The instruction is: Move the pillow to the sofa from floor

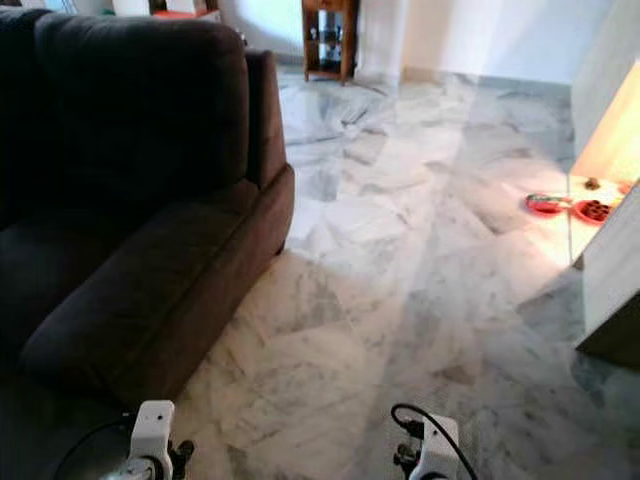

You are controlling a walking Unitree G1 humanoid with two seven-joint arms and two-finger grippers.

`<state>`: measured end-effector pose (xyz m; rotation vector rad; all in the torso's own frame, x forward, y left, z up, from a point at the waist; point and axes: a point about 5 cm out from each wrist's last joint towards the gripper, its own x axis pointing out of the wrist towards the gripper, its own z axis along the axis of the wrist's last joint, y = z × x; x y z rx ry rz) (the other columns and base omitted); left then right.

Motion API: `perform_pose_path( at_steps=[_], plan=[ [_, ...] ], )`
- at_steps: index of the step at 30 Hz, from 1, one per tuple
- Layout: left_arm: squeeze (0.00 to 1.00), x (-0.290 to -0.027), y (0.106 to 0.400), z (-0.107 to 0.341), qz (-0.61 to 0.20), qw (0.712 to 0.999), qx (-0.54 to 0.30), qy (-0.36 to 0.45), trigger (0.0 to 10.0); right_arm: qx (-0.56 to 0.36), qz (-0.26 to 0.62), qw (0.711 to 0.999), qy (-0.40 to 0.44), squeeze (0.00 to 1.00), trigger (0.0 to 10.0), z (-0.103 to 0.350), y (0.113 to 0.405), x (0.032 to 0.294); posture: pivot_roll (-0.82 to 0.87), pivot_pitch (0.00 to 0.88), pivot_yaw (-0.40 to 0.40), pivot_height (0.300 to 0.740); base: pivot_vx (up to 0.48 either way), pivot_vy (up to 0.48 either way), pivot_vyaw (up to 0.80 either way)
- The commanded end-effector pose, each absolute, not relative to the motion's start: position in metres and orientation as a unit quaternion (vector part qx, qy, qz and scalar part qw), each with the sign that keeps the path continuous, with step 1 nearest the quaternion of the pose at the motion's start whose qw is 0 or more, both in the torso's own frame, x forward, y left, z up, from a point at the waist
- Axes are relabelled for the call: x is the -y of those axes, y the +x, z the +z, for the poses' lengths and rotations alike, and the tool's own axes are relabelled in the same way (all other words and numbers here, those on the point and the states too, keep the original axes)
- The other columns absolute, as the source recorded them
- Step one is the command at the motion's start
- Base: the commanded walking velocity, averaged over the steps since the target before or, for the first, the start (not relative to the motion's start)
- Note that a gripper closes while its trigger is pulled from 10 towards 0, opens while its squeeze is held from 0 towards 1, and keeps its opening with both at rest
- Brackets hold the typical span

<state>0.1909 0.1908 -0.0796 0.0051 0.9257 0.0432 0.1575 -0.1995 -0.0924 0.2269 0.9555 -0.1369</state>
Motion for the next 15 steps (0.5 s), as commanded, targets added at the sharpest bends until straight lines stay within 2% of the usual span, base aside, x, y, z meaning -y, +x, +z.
perform_pose_path(
  at_steps=[1,8,15],
  plan=[
    [0.0,-0.195,0.188,-0.081,0.033,0.891,-0.452,0.002,10.0,-0.458,-0.064,0.88,0.11,0.0,10.0,-0.092,0.159,0.201,-0.06,0.0,-0.007,0.74,0.0,0.3,0.0],
    [0.0,-0.196,0.185,-0.082,0.039,0.889,-0.456,0.0,10.0,-0.461,-0.07,0.879,0.101,0.0,10.0,-0.09,0.154,0.22,-0.05,0.0,-0.015,0.74,0.0,0.306,0.0],
    [0.0,-0.199,0.181,-0.084,0.041,0.886,-0.461,0.001,10.0,-0.465,-0.073,0.877,0.099,0.0,10.0,-0.091,0.151,0.222,-0.05,0.0,-0.013,0.74,0.0,0.33,0.0]
  ],
)
